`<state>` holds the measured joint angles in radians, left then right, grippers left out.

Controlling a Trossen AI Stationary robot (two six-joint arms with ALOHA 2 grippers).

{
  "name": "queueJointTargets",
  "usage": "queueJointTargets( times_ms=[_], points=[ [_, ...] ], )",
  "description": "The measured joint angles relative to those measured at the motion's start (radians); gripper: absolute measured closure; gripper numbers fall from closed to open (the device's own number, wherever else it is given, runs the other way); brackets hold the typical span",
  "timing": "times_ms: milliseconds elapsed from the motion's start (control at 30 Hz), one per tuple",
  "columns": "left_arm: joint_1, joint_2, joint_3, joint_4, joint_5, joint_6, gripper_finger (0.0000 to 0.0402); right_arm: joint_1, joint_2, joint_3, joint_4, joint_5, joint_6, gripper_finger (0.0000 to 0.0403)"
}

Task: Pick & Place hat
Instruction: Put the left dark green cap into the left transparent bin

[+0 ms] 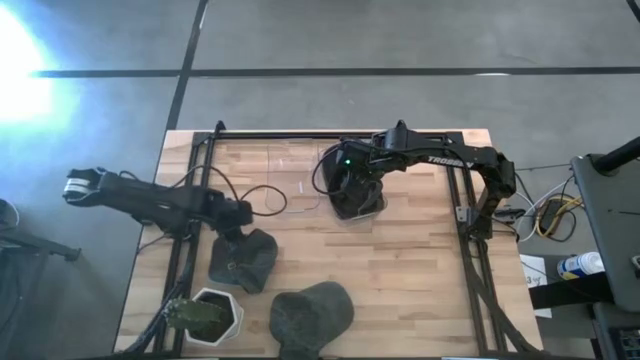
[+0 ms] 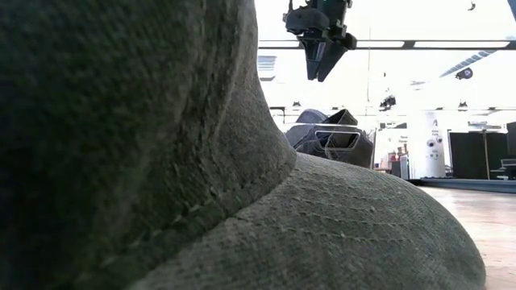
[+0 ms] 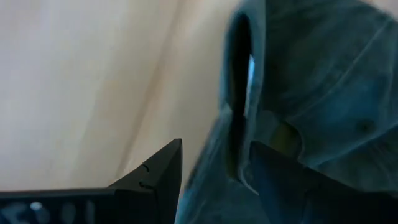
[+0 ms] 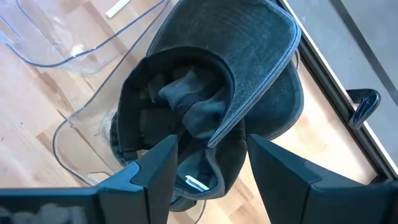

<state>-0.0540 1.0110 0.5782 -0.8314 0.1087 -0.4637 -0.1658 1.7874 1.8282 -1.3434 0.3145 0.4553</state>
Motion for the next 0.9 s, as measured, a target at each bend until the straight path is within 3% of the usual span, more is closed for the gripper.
queueJointTargets(
  times_ms=[233,333,500,900],
  points=[
    [0.0,0.087,-0.009,0.052,0.081,-0.003,0.0237,0.0,0.0,0.0,0.003,0.0,-0.024,0.0209],
    [0.0,0.116,-0.007,0.06,0.086,0.011,0.0279,0.0,0.0,0.0,0.003,0.0,-0.041,0.0209],
    [0.0,0.123,0.03,0.042,0.092,0.02,0.0383,0.0,0.0,0.0,0.004,0.0,-0.063,0.0209],
    [0.01,0.001,0.29,0.048,-0.034,0.005,0.0394,0.0,0.0,0.0,0.033,0.001,-0.07,0.0209]
  ],
)
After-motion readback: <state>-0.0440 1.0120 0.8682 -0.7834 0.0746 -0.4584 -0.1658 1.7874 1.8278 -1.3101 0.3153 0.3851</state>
